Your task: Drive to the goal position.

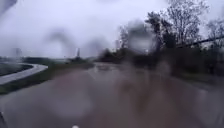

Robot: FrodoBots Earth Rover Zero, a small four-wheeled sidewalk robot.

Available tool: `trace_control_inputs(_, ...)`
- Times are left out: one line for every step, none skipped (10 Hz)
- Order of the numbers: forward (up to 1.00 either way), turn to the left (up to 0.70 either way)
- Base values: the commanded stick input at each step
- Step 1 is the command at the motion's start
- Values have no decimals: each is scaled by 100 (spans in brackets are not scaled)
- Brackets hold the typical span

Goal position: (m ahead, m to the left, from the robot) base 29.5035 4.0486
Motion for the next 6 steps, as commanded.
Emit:
trace_control_inputs(42,63)
trace_control_inputs(2,70)
trace_control_inputs(0,70)
trace_control_inputs(0,70)
trace_control_inputs(0,70)
trace_control_inputs(0,70)
